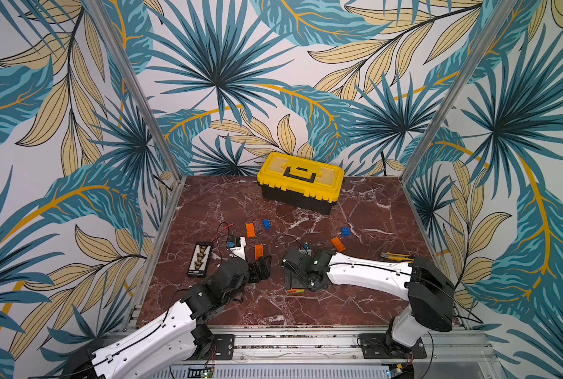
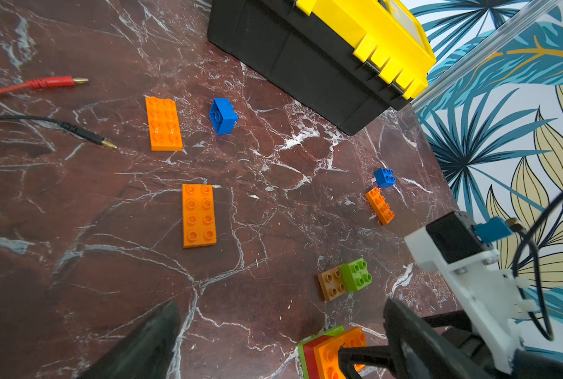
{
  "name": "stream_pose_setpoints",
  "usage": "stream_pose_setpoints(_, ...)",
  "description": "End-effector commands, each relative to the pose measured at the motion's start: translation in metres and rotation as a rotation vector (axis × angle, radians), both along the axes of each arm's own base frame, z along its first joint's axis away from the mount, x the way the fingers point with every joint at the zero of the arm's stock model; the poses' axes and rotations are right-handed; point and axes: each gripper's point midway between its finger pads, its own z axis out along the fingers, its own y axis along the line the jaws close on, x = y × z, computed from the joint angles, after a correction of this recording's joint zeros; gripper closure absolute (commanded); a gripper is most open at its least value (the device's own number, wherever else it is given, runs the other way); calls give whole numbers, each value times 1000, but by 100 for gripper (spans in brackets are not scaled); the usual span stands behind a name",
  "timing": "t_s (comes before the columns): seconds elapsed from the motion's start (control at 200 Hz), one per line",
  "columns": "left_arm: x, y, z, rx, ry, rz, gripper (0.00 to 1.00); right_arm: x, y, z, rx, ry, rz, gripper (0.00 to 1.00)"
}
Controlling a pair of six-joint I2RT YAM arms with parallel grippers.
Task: Assemble the number 5 with lego
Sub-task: Pick up the lego brick from the center of the board.
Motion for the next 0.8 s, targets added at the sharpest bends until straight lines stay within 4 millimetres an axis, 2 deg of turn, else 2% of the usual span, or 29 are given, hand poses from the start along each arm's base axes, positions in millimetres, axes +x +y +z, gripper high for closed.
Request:
stream_pose_setpoints(0.0, -1, 8, -11, 3, 9, 29, 0, 3, 1, 9, -32, -19, 18, 1)
stream_pose_setpoints(0.14, -2, 9, -16, -1, 9, 31, 0, 4, 14, 8, 3, -19, 50, 1)
stream_pose_setpoints(0.446, -3, 11, -20, 13, 6, 33, 0, 0, 22, -14, -14, 36, 71, 1)
stream_pose_setpoints(0.686, -2, 13, -22, 23, 5, 39, 0, -2, 34, -33, -25, 81, 103, 8)
stream_pose_setpoints(0.791, -2, 14, -22, 26, 6, 43, 0, -3, 30, -43, -60, 95, 90, 11)
